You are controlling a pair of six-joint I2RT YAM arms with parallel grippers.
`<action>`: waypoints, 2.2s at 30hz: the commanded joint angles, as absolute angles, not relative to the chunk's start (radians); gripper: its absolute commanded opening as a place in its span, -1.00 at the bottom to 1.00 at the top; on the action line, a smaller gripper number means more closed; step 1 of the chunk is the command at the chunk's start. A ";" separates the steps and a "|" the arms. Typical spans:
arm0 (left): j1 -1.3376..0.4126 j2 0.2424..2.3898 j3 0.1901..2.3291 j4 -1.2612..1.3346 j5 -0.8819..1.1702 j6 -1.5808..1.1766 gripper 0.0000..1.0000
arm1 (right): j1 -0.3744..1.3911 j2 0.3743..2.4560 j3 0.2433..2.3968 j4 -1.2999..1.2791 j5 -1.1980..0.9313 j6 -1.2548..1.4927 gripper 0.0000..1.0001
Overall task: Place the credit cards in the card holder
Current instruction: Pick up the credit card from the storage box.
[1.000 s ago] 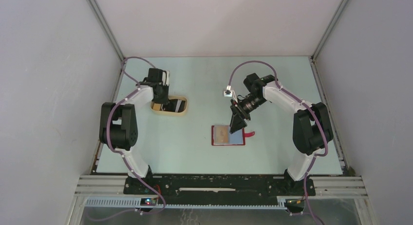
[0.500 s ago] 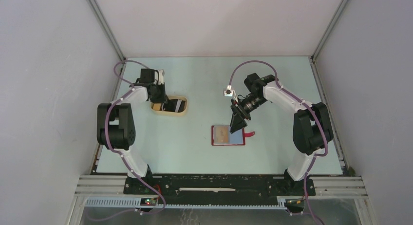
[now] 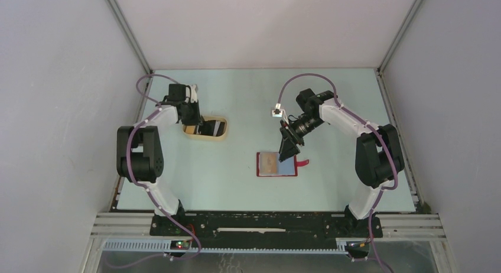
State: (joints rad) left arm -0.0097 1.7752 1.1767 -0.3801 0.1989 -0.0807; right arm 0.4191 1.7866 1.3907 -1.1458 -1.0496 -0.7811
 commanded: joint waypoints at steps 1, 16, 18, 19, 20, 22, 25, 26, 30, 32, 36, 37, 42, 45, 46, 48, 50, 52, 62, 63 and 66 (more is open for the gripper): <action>-0.003 1.710 1.152 -0.362 0.237 -0.101 -0.71 | 0.416 1.781 1.427 -1.162 -1.071 -0.804 0.40; -0.003 1.695 1.146 -0.361 0.253 -0.107 -0.71 | 0.416 1.781 1.427 -1.162 -1.073 -0.805 0.40; -0.003 1.695 1.146 -0.361 0.253 -0.107 -0.70 | 0.416 1.781 1.427 -1.161 -1.072 -0.805 0.40; -0.003 1.695 1.146 -0.361 0.253 -0.106 -0.70 | 0.415 1.781 1.427 -1.161 -1.073 -0.805 0.40; 0.017 1.695 1.146 -0.360 0.253 -0.106 -0.70 | 0.416 1.781 1.427 -1.162 -1.073 -0.805 0.40; 0.025 1.694 1.146 -0.360 0.254 -0.106 -0.70 | 0.415 1.781 1.427 -1.162 -1.074 -0.806 0.40; 0.027 1.691 1.144 -0.360 0.255 -0.106 -0.70 | 0.414 1.781 1.427 -1.163 -1.072 -0.805 0.40; 0.029 1.691 1.143 -0.361 0.255 -0.106 -0.70 | 0.414 1.782 1.427 -1.163 -1.072 -0.805 0.40; 0.029 1.691 1.140 -0.361 0.258 -0.106 -0.70 | 0.414 1.781 1.427 -1.164 -1.072 -0.806 0.40; 0.032 1.691 1.140 -0.362 0.259 -0.106 -0.72 | 0.414 1.781 1.427 -1.164 -1.072 -0.808 0.40; 0.033 1.685 1.138 -0.361 0.262 -0.106 -0.75 | 0.412 1.780 1.427 -1.165 -1.074 -0.808 0.40; 0.032 1.686 1.139 -0.360 0.262 -0.107 -0.74 | 0.413 1.780 1.427 -1.165 -1.074 -0.808 0.40; 0.033 1.728 1.150 -0.362 0.293 -0.106 -0.46 | 0.413 1.778 1.427 -1.166 -1.075 -0.808 0.40; 0.034 1.778 1.167 -0.364 0.338 -0.105 -0.45 | 0.413 1.778 1.427 -1.166 -1.075 -0.811 0.40; 0.033 1.788 1.170 -0.364 0.344 -0.106 -0.44 | 0.413 1.777 1.427 -1.166 -1.075 -0.810 0.40; 0.034 1.804 1.174 -0.371 0.323 -0.107 -0.42 | 0.411 1.776 1.427 -1.167 -1.075 -0.812 0.40; 0.033 1.808 1.178 -0.379 0.307 -0.103 -0.40 | 0.411 1.778 1.427 -1.167 -1.075 -0.812 0.40; 0.032 1.813 1.184 -0.381 0.308 -0.103 -0.42 | 0.412 1.781 1.427 -1.167 -1.078 -0.812 0.40; 0.056 1.760 1.145 -0.330 0.365 -0.126 -0.61 | 0.409 1.778 1.427 -1.171 -1.079 -0.816 0.40; 0.062 1.751 1.138 -0.318 0.372 -0.130 -0.63 | 0.409 1.777 1.427 -1.172 -1.079 -0.817 0.40; 0.081 1.733 1.115 -0.288 0.406 -0.144 -0.66 | 0.407 1.775 1.427 -1.174 -1.080 -0.819 0.40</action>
State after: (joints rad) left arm 0.0486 1.8057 1.1553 -0.3592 0.3485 -0.1162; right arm 0.4126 1.7866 1.3907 -1.1603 -1.0546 -0.7887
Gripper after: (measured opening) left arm 0.180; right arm 0.702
